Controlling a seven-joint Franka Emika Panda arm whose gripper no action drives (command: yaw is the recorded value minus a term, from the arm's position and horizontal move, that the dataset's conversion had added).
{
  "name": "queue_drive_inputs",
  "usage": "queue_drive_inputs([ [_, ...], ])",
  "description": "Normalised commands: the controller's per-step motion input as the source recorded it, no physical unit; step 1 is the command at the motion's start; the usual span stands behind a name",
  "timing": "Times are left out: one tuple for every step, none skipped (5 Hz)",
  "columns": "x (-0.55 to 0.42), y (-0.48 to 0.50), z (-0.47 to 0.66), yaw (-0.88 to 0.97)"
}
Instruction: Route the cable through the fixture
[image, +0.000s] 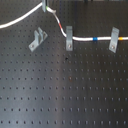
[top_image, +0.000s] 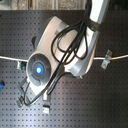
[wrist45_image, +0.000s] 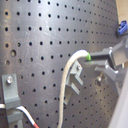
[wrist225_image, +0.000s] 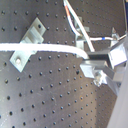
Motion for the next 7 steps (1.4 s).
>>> queue_drive_inputs([
  [-0.159, 0.500, 0.41, 0.31],
  [-0.044, 0.367, 0.41, 0.49],
  [0.246, 0.280, 0.48, 0.39],
  [-0.020, 0.127, 0.35, 0.72],
  [-0.036, 0.111, 0.36, 0.80],
  [-0.029, 0.130, 0.26, 0.81],
  [-0.019, 0.175, 0.21, 0.75],
])
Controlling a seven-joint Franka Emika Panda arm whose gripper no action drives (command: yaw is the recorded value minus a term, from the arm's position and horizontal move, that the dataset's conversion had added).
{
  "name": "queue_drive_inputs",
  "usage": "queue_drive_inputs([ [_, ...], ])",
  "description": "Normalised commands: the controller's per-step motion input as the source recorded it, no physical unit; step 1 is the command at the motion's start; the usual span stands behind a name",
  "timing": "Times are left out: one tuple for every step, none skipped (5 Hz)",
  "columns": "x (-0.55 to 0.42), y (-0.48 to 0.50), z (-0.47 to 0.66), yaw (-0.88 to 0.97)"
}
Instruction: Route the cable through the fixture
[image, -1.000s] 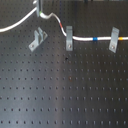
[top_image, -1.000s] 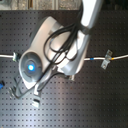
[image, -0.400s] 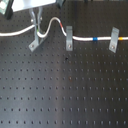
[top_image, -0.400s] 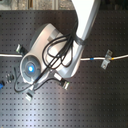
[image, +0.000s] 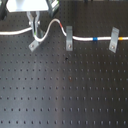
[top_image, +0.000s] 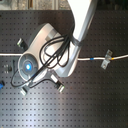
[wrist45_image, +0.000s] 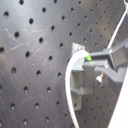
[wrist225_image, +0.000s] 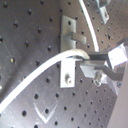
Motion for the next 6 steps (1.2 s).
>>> queue_drive_inputs([
  [-0.125, 0.134, 0.07, 0.65],
  [-0.160, 0.158, 0.05, 0.63],
  [-0.602, 0.050, 0.15, 0.00],
  [-0.605, 0.105, 0.13, 0.00],
  [-0.106, -0.087, 0.00, 0.08],
  [-0.017, 0.003, 0.00, 0.00],
])
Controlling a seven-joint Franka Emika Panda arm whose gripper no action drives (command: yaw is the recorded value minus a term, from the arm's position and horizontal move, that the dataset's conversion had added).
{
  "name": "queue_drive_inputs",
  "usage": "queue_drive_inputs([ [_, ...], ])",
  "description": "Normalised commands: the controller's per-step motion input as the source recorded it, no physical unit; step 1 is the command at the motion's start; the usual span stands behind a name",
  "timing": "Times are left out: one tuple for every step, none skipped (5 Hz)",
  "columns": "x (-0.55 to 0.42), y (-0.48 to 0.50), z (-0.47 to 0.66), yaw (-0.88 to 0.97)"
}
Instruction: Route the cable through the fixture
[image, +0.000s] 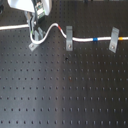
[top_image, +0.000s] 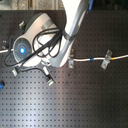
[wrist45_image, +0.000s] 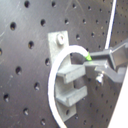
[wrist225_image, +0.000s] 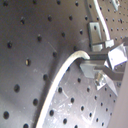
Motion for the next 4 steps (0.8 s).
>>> queue_drive_inputs([
  [-0.161, 0.032, -0.75, 0.00],
  [-0.214, 0.189, -0.75, 0.00],
  [-0.175, 0.031, 0.00, 0.00],
  [0.096, -0.267, 0.08, 0.10],
])
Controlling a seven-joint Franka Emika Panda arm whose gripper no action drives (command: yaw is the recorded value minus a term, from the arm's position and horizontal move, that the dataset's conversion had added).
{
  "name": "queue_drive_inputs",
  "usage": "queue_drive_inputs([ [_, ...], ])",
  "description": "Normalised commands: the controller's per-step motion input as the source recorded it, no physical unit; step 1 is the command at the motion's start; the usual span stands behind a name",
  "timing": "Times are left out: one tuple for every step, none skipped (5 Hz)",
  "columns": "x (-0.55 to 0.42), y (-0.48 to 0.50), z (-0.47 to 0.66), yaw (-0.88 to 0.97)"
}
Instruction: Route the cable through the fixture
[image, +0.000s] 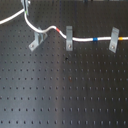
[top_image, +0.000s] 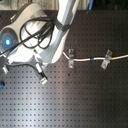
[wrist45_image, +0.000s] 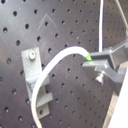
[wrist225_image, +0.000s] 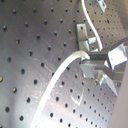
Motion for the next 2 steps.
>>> queue_drive_inputs([
  [0.222, -0.386, 0.06, 0.09],
  [-0.067, -0.262, 0.00, 0.00],
])
